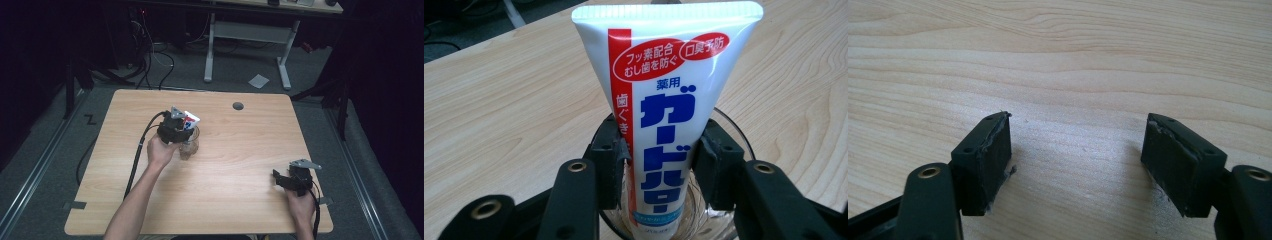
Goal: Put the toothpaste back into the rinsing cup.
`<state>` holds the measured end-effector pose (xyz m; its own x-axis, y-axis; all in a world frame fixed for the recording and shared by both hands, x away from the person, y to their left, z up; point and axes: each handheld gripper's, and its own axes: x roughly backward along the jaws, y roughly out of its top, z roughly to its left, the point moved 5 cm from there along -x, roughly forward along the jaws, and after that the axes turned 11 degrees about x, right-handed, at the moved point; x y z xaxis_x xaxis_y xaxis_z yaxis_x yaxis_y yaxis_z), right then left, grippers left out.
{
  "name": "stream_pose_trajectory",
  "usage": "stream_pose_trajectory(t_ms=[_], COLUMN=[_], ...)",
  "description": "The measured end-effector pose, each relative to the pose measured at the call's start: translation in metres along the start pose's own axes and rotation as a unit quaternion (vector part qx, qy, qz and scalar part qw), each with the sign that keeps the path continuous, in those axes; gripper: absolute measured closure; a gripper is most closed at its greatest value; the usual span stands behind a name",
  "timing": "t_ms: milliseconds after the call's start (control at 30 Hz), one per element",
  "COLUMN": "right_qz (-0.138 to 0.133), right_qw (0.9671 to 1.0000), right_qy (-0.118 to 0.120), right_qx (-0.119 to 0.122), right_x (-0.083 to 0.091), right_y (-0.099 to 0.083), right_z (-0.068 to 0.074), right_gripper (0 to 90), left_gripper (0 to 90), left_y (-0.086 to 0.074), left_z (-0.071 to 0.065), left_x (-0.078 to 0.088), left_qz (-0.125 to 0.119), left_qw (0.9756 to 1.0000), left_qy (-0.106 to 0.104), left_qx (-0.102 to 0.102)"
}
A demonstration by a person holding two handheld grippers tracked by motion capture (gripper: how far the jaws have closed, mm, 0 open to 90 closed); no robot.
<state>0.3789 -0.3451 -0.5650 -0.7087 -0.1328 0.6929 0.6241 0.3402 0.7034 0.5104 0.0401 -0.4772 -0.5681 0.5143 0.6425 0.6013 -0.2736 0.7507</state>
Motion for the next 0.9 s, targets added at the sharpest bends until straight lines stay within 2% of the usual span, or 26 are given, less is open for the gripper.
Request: stream_pose_trajectory(t_ms=[200, 433, 900], right_qz=[0.0, 0.0, 0.0], right_qw=[1.0, 1.0, 1.0], right_qy=[0.0, 0.0, 0.0], right_qx=[0.0, 0.0, 0.0], right_x=[0.0, 0.0, 0.0], right_y=[0.0, 0.0, 0.0], right_z=[0.0, 0.0, 0.0], right_gripper=[27.8, 27.8, 27.8], left_gripper=[58.7, 57.1, 55.3], left_y=[-0.002, -0.003, -0.011], left_z=[0.001, -0.001, 0.0], left_x=[0.001, 0.003, 0.01], left_qz=[-0.003, -0.005, -0.01], left_qw=[1.0, 0.9998, 0.9998], left_qy=[0.003, 0.012, 0.011], left_qx=[0.0, -0.012, -0.01])
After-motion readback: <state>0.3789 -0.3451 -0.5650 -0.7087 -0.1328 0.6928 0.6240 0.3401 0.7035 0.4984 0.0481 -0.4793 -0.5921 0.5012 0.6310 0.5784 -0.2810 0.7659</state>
